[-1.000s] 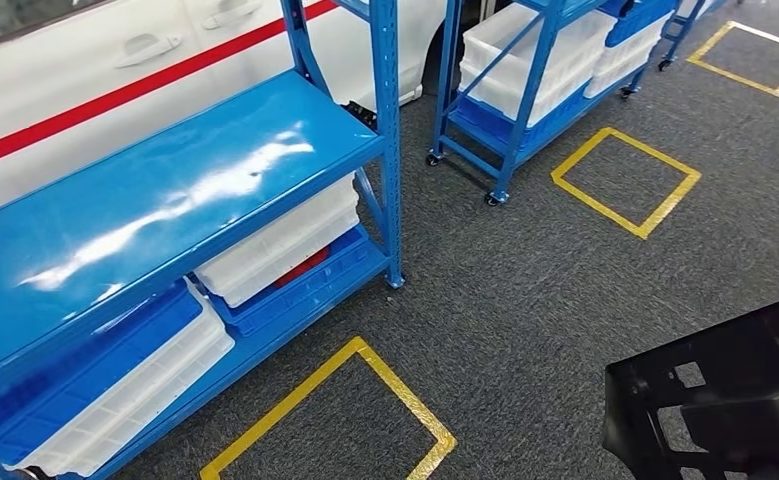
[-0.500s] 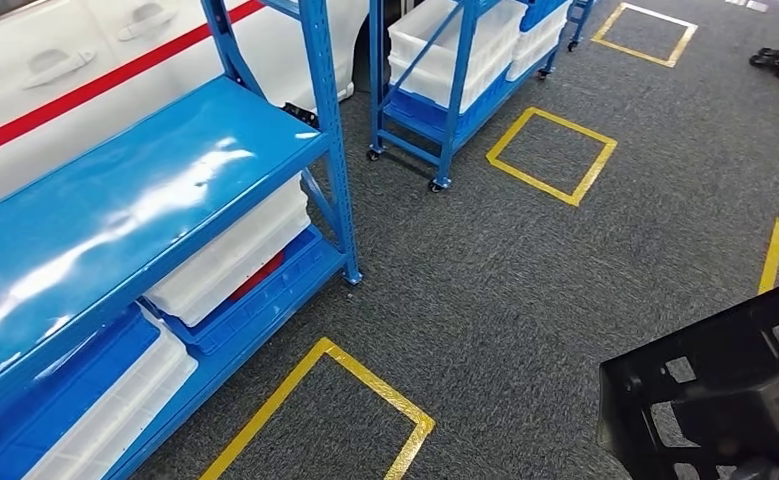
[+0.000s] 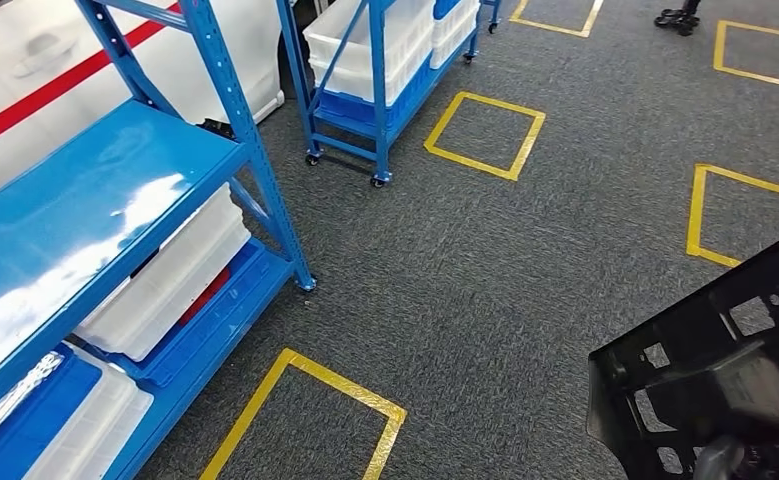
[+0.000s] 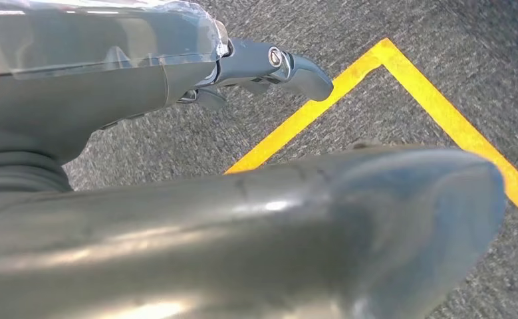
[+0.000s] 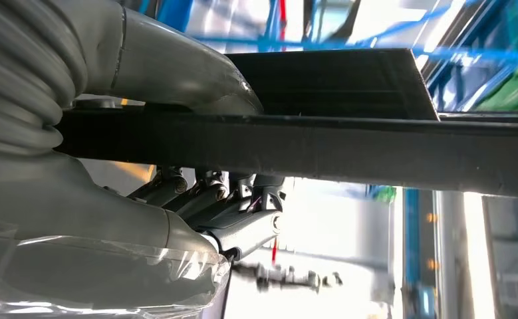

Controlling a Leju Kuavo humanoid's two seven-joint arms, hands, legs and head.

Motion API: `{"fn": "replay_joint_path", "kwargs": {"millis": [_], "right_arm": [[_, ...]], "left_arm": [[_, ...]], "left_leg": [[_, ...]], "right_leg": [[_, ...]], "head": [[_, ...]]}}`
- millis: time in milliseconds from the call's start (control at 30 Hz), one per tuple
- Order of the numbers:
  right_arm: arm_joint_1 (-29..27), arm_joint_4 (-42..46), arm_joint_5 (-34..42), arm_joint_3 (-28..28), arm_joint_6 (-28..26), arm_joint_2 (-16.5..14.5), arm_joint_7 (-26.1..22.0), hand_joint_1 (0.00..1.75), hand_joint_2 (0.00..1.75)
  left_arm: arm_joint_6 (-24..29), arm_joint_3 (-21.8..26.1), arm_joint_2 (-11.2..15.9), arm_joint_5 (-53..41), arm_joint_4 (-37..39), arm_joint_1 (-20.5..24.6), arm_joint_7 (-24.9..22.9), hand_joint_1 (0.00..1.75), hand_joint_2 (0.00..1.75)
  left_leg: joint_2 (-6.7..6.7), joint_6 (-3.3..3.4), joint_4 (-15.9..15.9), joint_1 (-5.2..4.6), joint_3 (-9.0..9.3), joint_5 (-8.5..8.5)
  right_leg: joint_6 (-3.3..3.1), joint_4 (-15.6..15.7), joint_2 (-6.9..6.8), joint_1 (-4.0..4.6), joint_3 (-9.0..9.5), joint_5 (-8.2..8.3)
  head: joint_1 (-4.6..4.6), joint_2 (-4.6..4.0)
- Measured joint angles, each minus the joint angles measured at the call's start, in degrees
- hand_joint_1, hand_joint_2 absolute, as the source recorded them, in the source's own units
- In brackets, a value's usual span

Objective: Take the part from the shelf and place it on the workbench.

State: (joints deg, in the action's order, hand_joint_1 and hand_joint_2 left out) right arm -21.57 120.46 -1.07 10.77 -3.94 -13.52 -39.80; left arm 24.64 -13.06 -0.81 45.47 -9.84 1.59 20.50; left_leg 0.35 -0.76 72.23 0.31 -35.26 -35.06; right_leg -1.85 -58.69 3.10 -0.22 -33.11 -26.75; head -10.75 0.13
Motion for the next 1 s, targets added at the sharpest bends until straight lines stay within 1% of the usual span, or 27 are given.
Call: {"fn": "replay_joint_path", "kwargs": {"millis": [33,67,100,133,167,233,267,300,367,400,433,467,500,533,600,633,667,700,733,767,800,833,867,900,933,967,1000], "right_arm": [[0.7,-0.3,-0.9,-0.8,-2.2,1.1,0.0,1.75,1.75],[1.7,-0.8,-1.9,-1.8,-4.5,2.3,0.0,1.75,1.75],[3.2,-1.4,-3.1,-2.7,-7.0,3.8,0.0,1.75,1.75],[5.0,-2.4,-4.5,-3.5,-9.5,5.4,0.0,1.75,1.75],[7.1,-3.6,-6.2,-4.1,-11.7,7.0,0.1,1.75,1.75],[12.0,-6.8,-9.9,-4.7,-14.9,10.7,1.3,1.75,1.75],[14.9,-8.7,-12.1,-4.8,-16.2,12.7,2.4,1.75,1.75],[18.2,-10.6,-14.5,-4.8,-17.2,14.8,3.9,1.75,1.75],[25.1,-14.4,-19.3,-4.8,-18.8,18.8,7.3,1.75,1.75],[28.2,-16.2,-21.2,-4.8,-19.0,20.7,9.0,1.75,1.75],[30.9,-17.8,-22.7,-4.8,-18.9,22.4,10.4,1.75,1.75],[33.2,-19.2,-23.8,-4.7,-18.7,24.2,11.6,1.75,1.75],[35.3,-20.5,-24.7,-4.7,-18.5,25.8,12.6,1.75,1.75],[37.1,-21.4,-25.6,-4.7,-18.3,27.1,13.3,1.75,1.75],[40.8,-23.0,-28.4,-4.7,-18.0,29.5,15.1,1.75,1.75],[42.7,-23.7,-30.5,-4.8,-17.7,30.6,16.3,1.75,1.75],[44.6,-24.5,-33.0,-5.0,-17.4,31.9,17.6,1.75,1.75],[46.4,-25.3,-35.8,-5.3,-17.0,33.2,19.1,1.75,1.75],[48.2,-26.0,-38.8,-5.6,-16.5,34.6,20.6,1.75,1.75],[49.9,-26.7,-41.9,-6.0,-16.1,36.1,22.0,1.75,1.75],[51.4,-27.3,-44.8,-6.5,-15.7,37.4,23.3,1.75,1.75],[52.8,-27.7,-47.6,-7.0,-15.4,38.6,24.6,1.75,1.75],[53.8,-28.0,-50.2,-7.5,-15.2,39.6,25.7,1.75,1.75],[54.4,-28.2,-52.9,-8.1,-15.2,40.5,26.9,1.75,1.75],[54.6,-28.4,-55.8,-8.5,-15.3,41.4,28.2,1.75,1.75],[54.6,-28.6,-58.9,-8.9,-15.5,42.2,29.4,1.75,1.75],[54.5,-28.9,-61.6,-9.2,-15.7,42.9,30.5,1.75,1.75]], "left_arm": [[0.0,0.0,0.0,0.1,0.0,0.0,0.0,0.0,0.0],[0.1,0.0,0.0,0.1,0.0,0.0,0.0,0.0,0.0],[0.1,0.1,0.0,0.1,0.0,0.0,0.0,0.0,0.0],[0.1,0.1,0.0,0.1,0.0,0.0,0.1,0.0,0.0],[0.1,0.1,0.0,0.2,0.0,0.1,0.3,0.0,0.0],[-0.2,0.1,-0.1,0.2,0.0,0.5,0.7,0.0,0.0],[-0.5,0.2,-0.2,0.3,0.0,0.7,1.0,0.0,0.0],[-0.9,0.2,-0.3,0.3,0.0,0.7,1.1,0.0,0.0],[-1.6,0.2,-0.3,0.2,0.0,0.7,1.4,0.0,0.0],[-1.8,0.2,-0.3,0.2,0.0,0.6,1.4,0.0,0.0],[-2.0,0.2,-0.3,0.1,0.0,0.6,1.4,0.0,0.0],[-2.1,0.2,-0.3,0.1,0.0,0.6,1.4,0.0,0.0],[-2.3,0.2,-0.3,0.1,0.0,0.6,1.4,0.0,0.0],[-2.4,0.2,-0.3,0.0,0.0,0.6,1.3,0.0,0.0],[-2.6,0.2,-0.3,0.0,0.0,0.6,1.1,0.0,0.0],[-2.8,0.2,-0.3,0.0,0.0,0.6,1.0,0.0,0.0],[-2.9,0.2,-0.3,-0.1,0.0,0.6,0.9,0.0,0.0],[-3.2,0.2,-0.3,-0.1,0.0,0.6,0.8,0.0,0.0],[-3.4,0.2,-0.3,-0.1,0.0,0.6,0.8,0.0,0.0],[-3.7,0.2,-0.3,-0.1,0.0,0.6,1.0,0.0,0.0],[-4.0,0.2,-0.3,-0.1,0.0,0.6,1.1,0.0,0.0],[-4.4,0.2,-0.3,-0.1,0.0,0.6,1.3,0.0,0.0],[-4.7,0.2,-0.2,-0.1,0.0,0.5,1.5,0.0,0.0],[-5.1,0.2,-0.2,-0.1,0.0,0.4,1.6,0.0,0.0],[-5.4,0.2,-0.2,-0.2,0.0,0.3,1.7,0.0,0.0],[-5.6,0.2,-0.2,-0.2,0.0,0.2,1.8,0.0,0.0],[-5.8,0.2,-0.2,-0.2,0.0,0.1,1.9,0.0,0.0]], "left_leg": [[-0.73,0.3,-3.8,0.0,1.7,2.36],[-2.26,0.62,-7.8,0.01,3.45,4.28],[-3.78,0.85,-11.1,0.05,4.78,5.64],[-4.97,1.01,-13.2,0.03,5.52,6.27],[-5.46,1.13,-14.0,-0.02,5.66,6.23],[-4.1,1.61,-14.6,-0.05,5.68,6.64],[-3.26,2.01,-14.9,-0.04,5.71,7.02],[-2.32,2.46,-15.3,-0.05,5.69,7.43],[-0.47,3.05,-15.7,-0.39,5.35,7.93],[0.37,3.21,-15.6,-0.56,5.09,8.01],[1.12,3.25,-15.4,-0.68,4.84,8.04],[1.8,3.28,-15.3,-0.73,4.64,8.06],[2.43,3.27,-15.1,-0.74,4.5,8.03],[2.99,3.22,-15.0,-0.73,4.44,7.95],[3.96,2.94,-14.6,-0.98,4.31,7.69],[4.45,2.76,-14.4,-1.22,4.2,7.58],[4.98,2.59,-14.2,-1.45,4.08,7.5],[5.57,2.46,-14.1,-1.62,3.99,7.45],[6.13,2.28,-14.1,-1.69,3.91,7.31],[5.82,2.02,-13.7,-1.6,3.74,6.88],[4.86,1.75,-12.4,-1.45,3.23,5.97],[3.46,1.48,-10.0,-1.24,2.2,4.51],[1.84,1.28,-6.5,-0.96,0.67,2.69],[0.91,1.17,-2.4,-0.78,-1.2,0.93],[0.47,1.08,1.1,-0.64,-2.87,-0.17],[0.3,1.03,2.8,-0.56,-3.84,-0.22],[0.17,1.02,2.4,-0.47,-3.85,0.88]], "right_leg": [[0.09,-0.1,0.86,0.02,0.02,0.06],[0.25,-0.1,1.67,0.0,-0.01,0.16],[0.5,-0.2,2.5,-0.03,-0.17,0.31],[0.88,-0.3,3.3,-0.15,-0.49,0.55],[1.37,-0.3,4.12,-0.31,-0.88,0.86],[2.36,-0.2,5.45,-0.64,-1.57,1.44],[2.68,-0.6,4.68,-0.6,-1.99,1.22],[2.92,-2.0,3.13,-0.5,-2.79,0.33],[3.24,-8.0,-0.97,-0.42,-5.72,-3.11],[3.43,-11.7,-2.02,-0.52,-7.44,-4.77],[3.61,-14.5,-2.54,-0.62,-8.63,-5.64],[3.74,-15.5,-2.82,-0.68,-8.89,-5.47],[3.83,-14.2,-3.09,-0.71,-8.0,-4.27],[3.85,-10.8,-3.71,-0.71,-6.07,-2.36],[3.49,-3.4,-6.42,-0.26,-2.21,0.22],[3.12,-1.2,-7.46,0.03,-1.29,0.67],[2.74,-0.4,-7.94,0.31,-1.18,0.55],[2.38,-0.3,-7.5,0.45,-1.4,0.65],[2.06,-0.3,-6.83,0.3,-1.56,0.79],[1.79,-0.1,-6.21,0.16,-1.61,0.95],[1.46,0.0,-5.62,0.0,-1.64,1.12],[1.17,0.2,-5.0,-0.16,-1.62,1.28],[0.98,0.2,-4.4,-0.15,-1.63,1.34],[0.85,0.2,-3.73,-0.14,-1.66,1.37],[0.8,0.1,-3.0,-0.1,-1.66,1.37],[0.78,0.1,-2.24,-0.09,-1.66,1.37],[0.8,0.0,-1.43,-0.11,-1.65,1.37]], "head": [[0.0,0.01],[0.0,0.0],[0.0,0.0],[0.0,0.0],[0.0,0.0],[0.0,0.0],[0.02,0.0],[0.05,0.0],[0.1,0.0],[0.11,0.0],[0.11,0.0],[0.11,0.0],[0.11,0.01],[0.11,0.0],[0.11,0.0],[0.11,-0.01],[0.11,-0.01],[0.11,-0.01],[0.1,-0.01],[0.1,-0.01],[0.1,0.0],[0.1,0.0],[0.1,0.0],[0.1,0.0],[0.1,0.01],[0.1,0.0],[0.11,0.0]]}}
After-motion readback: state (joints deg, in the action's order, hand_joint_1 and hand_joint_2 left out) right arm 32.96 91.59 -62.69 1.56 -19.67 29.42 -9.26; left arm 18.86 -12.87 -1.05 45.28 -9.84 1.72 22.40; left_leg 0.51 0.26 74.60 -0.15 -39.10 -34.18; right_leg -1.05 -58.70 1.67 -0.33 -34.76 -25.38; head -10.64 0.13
